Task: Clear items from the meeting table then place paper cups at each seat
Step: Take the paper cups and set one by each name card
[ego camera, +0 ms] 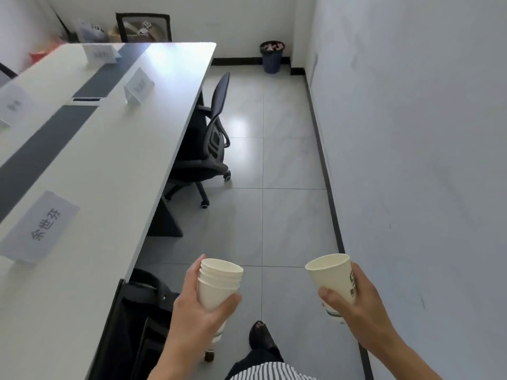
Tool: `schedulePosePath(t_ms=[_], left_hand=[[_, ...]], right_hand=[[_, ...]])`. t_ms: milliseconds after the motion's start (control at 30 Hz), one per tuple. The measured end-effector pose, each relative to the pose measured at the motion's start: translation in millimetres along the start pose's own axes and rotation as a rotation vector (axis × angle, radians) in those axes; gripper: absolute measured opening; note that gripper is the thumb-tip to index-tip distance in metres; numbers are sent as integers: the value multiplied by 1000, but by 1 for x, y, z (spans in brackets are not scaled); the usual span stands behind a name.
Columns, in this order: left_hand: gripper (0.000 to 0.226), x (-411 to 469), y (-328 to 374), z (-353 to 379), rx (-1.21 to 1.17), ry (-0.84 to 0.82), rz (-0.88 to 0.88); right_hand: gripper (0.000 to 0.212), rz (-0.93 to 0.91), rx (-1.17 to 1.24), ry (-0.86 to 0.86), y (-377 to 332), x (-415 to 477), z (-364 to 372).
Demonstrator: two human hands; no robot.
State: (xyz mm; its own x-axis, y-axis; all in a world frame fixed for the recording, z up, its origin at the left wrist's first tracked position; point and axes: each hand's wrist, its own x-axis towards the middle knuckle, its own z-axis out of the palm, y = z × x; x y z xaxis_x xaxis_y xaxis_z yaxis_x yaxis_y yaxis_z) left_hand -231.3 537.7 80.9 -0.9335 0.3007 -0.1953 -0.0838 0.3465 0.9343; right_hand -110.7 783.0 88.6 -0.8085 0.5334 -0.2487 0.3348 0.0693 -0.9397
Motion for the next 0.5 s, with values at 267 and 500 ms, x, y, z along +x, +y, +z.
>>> schedulePosePath(t_ms=[267, 500], left_hand=[[80, 160, 74, -9, -12, 63, 57], [79, 259, 68, -21, -57, 349, -36]], right_hand=[[59, -93, -48, -41, -72, 172, 27], [57, -129, -74, -259, -103, 344, 63]])
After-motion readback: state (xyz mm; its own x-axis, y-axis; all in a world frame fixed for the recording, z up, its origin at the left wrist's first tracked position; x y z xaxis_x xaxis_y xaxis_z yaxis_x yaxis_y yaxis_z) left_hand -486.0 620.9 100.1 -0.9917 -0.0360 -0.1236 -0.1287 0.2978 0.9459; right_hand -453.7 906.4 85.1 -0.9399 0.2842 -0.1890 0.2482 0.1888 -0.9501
